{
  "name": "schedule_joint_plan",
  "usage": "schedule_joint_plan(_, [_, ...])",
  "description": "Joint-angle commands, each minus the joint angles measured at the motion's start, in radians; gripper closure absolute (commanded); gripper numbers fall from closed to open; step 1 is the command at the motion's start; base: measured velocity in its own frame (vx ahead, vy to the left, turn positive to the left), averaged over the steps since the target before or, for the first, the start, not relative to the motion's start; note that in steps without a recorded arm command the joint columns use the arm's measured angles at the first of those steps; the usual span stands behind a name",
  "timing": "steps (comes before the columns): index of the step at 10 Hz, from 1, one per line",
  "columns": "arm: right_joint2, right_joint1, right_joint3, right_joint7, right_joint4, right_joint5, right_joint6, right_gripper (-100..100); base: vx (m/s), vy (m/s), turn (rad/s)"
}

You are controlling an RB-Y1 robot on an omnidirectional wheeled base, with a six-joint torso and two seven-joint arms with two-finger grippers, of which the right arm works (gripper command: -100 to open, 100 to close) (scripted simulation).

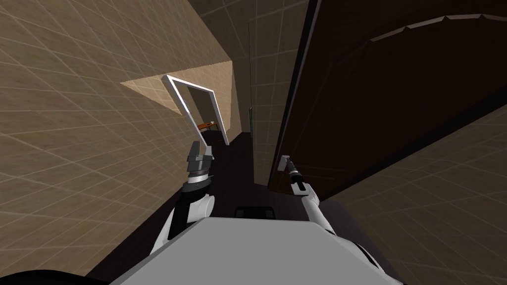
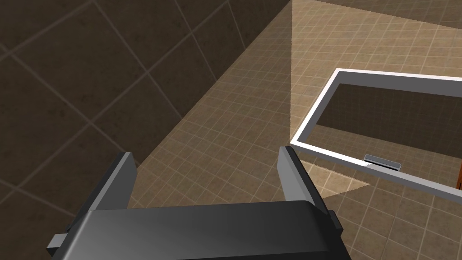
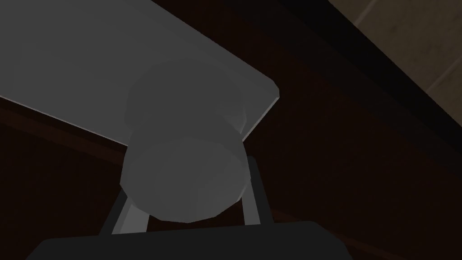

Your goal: Pull the door open

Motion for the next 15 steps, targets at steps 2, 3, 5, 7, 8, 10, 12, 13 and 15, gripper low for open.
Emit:
schedule_joint_plan(2, [0.010, -0.016, 0.026, -0.069, 0.023, -0.049, -0.007, 100, -0.070, -0.041, 0.082])
schedule_joint_plan(3, [0.006, -0.025, 0.034, -0.096, 0.035, -0.084, -0.008, 100, -0.049, -0.040, 0.083])
schedule_joint_plan(5, [0.002, -0.033, 0.042, -0.144, 0.048, -0.121, -0.010, 100, -0.045, -0.025, 0.063])
schedule_joint_plan(7, [-0.002, -0.042, 0.051, -0.188, 0.061, -0.158, -0.011, 100, -0.048, -0.028, 0.051])
schedule_joint_plan(8, [-0.002, -0.042, 0.051, -0.193, 0.061, -0.158, -0.011, 100, -0.048, -0.031, 0.056])
schedule_joint_plan(10, [-0.006, -0.051, 0.059, -0.235, 0.074, -0.194, -0.012, 100, -0.049, -0.031, 0.061])
schedule_joint_plan(12, [-0.010, -0.061, 0.068, -0.277, 0.087, -0.232, -0.014, 100, -0.049, -0.029, 0.076])
schedule_joint_plan(13, [-0.015, -0.070, 0.076, -0.314, 0.100, -0.269, -0.015, 100, -0.054, -0.021, 0.093])
schedule_joint_plan(15, [-0.019, -0.079, 0.085, -0.360, 0.113, -0.307, -0.017, 100, -0.074, -0.039, 0.080])
